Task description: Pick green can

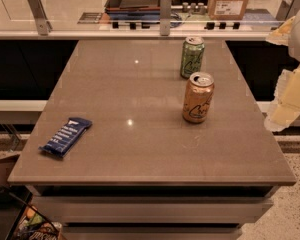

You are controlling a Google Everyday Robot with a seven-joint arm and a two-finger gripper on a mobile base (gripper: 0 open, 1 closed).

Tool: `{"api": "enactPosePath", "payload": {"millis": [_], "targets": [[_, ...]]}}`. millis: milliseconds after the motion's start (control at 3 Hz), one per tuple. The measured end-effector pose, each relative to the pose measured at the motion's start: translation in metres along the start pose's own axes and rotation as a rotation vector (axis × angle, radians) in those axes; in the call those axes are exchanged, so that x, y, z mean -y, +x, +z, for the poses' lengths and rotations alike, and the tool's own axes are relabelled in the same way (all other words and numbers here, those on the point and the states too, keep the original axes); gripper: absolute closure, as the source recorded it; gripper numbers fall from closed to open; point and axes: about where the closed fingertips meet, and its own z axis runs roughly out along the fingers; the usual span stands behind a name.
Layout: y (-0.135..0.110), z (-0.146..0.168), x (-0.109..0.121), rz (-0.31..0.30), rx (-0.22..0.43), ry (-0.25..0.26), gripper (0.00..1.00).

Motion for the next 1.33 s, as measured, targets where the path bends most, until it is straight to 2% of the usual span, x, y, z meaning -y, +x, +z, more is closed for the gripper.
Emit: {"api": "enactPosePath", "payload": {"millis": [667,1333], "targets": [[-0.007,0.018,0.022,0.056,0.115,0.095,0.00],[-0.015,0.049,0.068,0.085,0.254,0.137,0.00]]}}
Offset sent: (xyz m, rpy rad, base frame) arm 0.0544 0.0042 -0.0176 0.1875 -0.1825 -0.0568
